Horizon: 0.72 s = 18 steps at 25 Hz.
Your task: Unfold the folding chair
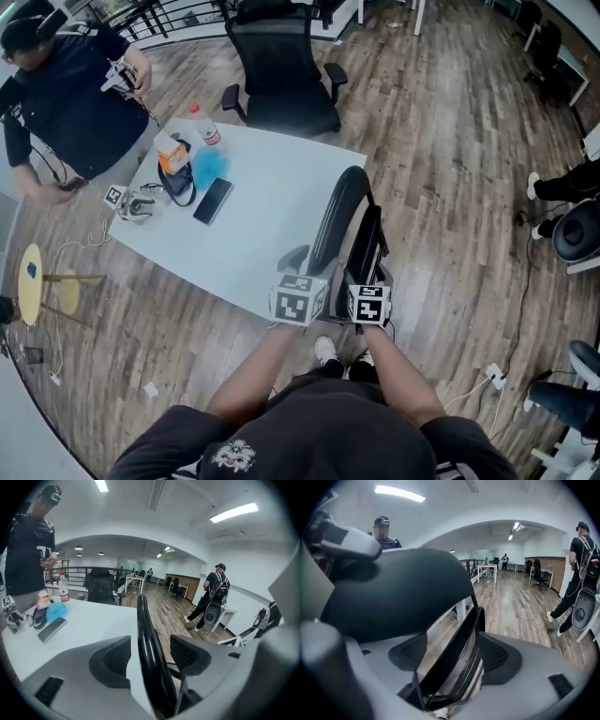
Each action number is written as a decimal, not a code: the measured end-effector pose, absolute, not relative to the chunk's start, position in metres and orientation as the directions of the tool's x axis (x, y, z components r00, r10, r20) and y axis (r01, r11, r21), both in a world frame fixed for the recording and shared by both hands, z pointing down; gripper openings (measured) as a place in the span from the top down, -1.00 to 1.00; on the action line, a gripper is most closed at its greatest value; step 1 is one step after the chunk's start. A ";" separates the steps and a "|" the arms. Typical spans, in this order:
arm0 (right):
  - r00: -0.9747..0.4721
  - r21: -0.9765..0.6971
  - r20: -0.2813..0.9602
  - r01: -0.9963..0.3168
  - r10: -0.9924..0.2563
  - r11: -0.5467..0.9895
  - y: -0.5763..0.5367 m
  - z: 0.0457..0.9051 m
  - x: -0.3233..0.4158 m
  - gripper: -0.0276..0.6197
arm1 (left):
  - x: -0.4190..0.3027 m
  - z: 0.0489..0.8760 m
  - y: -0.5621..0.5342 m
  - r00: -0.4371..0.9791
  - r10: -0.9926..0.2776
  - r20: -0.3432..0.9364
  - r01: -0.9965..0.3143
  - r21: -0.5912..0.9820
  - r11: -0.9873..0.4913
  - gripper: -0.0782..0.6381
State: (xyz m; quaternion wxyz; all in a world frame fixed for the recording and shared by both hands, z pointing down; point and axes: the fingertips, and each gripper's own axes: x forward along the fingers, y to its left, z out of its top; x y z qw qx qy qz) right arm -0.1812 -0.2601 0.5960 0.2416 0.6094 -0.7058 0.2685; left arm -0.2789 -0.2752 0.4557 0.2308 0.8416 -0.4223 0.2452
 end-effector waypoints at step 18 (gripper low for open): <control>-0.096 -0.062 0.894 -0.994 -0.438 0.092 -0.289 0.720 -0.197 -0.14 | -0.257 0.493 -0.283 0.579 -0.456 0.676 -0.779 0.293 -0.554 0.10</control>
